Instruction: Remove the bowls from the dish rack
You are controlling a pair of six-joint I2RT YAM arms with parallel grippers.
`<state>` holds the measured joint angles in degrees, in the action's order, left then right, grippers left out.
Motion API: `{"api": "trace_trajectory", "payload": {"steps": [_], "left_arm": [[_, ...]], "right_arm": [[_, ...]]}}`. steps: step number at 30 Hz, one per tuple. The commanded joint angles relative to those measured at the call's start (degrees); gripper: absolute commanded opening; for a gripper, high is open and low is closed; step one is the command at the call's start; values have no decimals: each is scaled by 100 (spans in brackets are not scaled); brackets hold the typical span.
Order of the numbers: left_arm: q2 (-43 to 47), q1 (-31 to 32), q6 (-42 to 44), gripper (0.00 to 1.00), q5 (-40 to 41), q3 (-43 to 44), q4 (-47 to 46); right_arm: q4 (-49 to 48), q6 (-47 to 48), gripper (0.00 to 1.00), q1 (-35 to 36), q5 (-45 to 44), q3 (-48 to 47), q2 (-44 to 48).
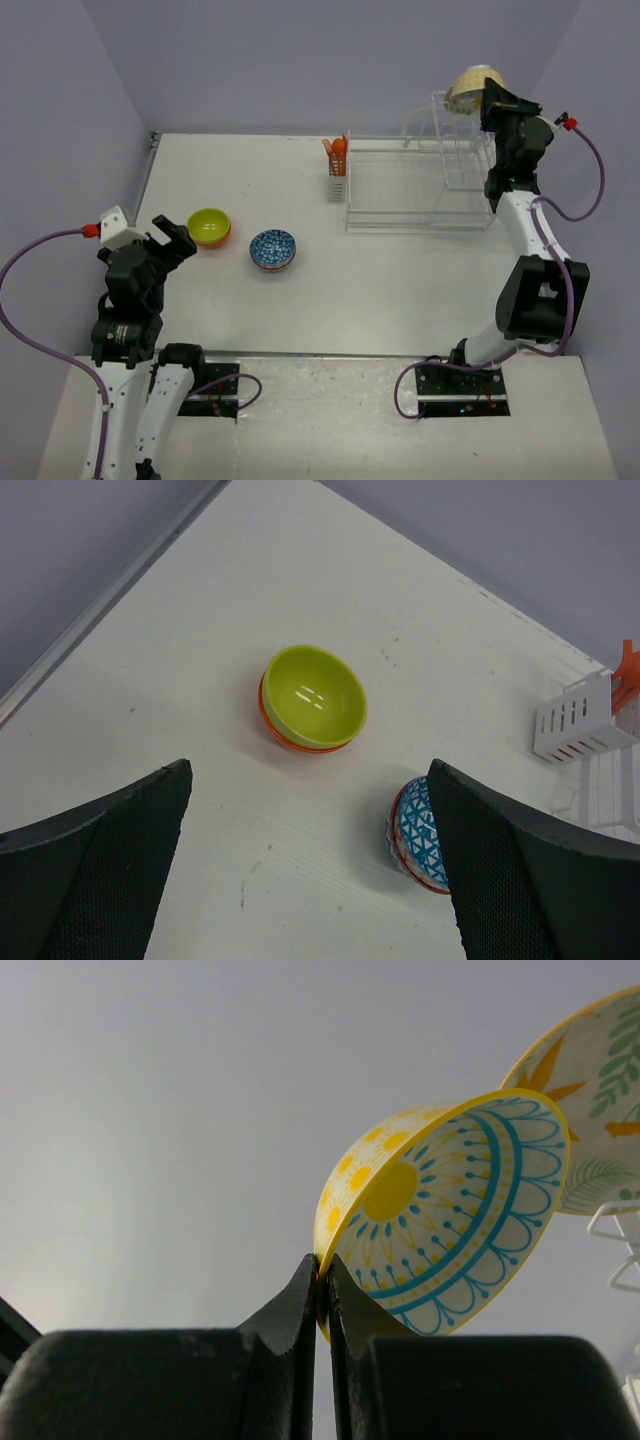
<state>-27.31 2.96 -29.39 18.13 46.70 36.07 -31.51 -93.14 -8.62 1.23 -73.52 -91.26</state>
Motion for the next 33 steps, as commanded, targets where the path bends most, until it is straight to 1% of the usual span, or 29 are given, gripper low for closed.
{"api": "trace_trajectory", "payload": {"steps": [1, 5, 6, 9, 10, 11, 12, 13, 14, 15, 16, 17, 18, 19, 20, 21, 22, 23, 24, 25, 26, 27, 28, 29, 30, 31, 32, 33], "left_arm": [[59, -15, 100, 100, -90, 32, -215], [85, -15, 117, 100, -117, 15, -250], [86, -15, 117, 100, -134, 15, -259], [68, -41, 135, 100, -195, -20, -338], [33, -59, 161, 100, -257, -29, -355], [15, -94, 179, 100, -283, -29, -399], [-11, -111, 196, 100, -353, -38, -434], [-72, -129, 231, 100, -398, -38, -548], [-125, -164, 240, 100, -450, -20, -601], [-204, -164, 258, 100, -599, 101, -619], [-379, -164, 206, 100, -792, 190, -706], [-502, -164, 205, 100, -1055, 321, -881], [-686, -164, 188, 100, -1658, 766, -900], [-1158, -156, 135, 100, -1994, 1066, -918], [-1432, -138, 152, 100, -2302, 1357, -883], [-2027, -103, 205, 100, -2775, 2073, -805], [-2328, 45, 231, 100, -2919, 2472, -578], [-2566, 186, 284, 100, -2964, 2850, -427], [-3013, 326, 371, 100, -2947, 3645, -278], [-3226, 615, 416, 100, -2956, 4054, 37], [-3402, 774, 468, 100, -2982, 4415, 197], [-3778, 950, 582, 100, -3017, 5079, 346], [-3982, 1143, 653, 100, -2991, 5399, 513], [-4193, 1545, 723, 100, -2904, 5690, 932], [-4647, 1776, 880, 100, -2616, 6241, 1406], [-4887, 2039, 969, 100, -2395, 6481, 1646], [-5107, 2564, 1048, 100, -2150, 6858, 1892], [-5492, 2778, 1136, 100, -1651, 6957, 2086]], "right_arm": [[-813, 7, 0, -8, 307, 135, 521], [-1006, 392, 0, -8, 658, 259, 776], [-963, 489, 0, -17, 876, 250, 916], [-463, 998, 0, 18, 1307, 224, 1293], [-114, 1174, 0, 62, 1414, 171, 1400], [20, 1611, 0, 97, 1528, 145, 1496], [135, 1859, 0, 202, 1651, 118, 1715], [406, 2453, 0, 264, 1913, 66, 1839], [504, 2824, 0, 334, 2037, 65, 1971], [601, 3211, 0, 526, 2152, 65, 2129], [1080, 3685, 0, 694, 2318, -48, 2435], [1442, 4812, 0, 861, 2311, -136, 2577], [1855, 5423, 0, 1471, 2224, -250, 2718], [2503, 6073, 0, 1791, 2101, -390, 2980], [2787, 7211, 0, 2090, 2048, -426, 3096], [3043, 7701, 0, 2676, 2082, -435, 3210], [3585, 8524, 0, 2951, 2100, -427, 3429], [3921, 8897, 0, 3206, 1987, -435, 3527], [4176, 9206, 0, 3696, 1908, -409, 3606], [4640, 9861, 0, 3962, 1768, -287, 3746], [4897, 10199, 0, 4217, 1418, -243, 3782], [5152, 10507, 0, 4785, 1249, -199, 3774], [5703, 10840, 0, 5148, 943, -181, 3722], [6004, 11409, 0, 5508, 540, -215, 3469], [6477, 11589, 0, 6103, -230, -303, 3301], [6691, 11817, 0, 6327, -586, -382, 3117], [6919, 11863, 0, 6477, -842, -478, 2915], [7078, 11881, 0, 6679, -1192, -584, 2547]]}}
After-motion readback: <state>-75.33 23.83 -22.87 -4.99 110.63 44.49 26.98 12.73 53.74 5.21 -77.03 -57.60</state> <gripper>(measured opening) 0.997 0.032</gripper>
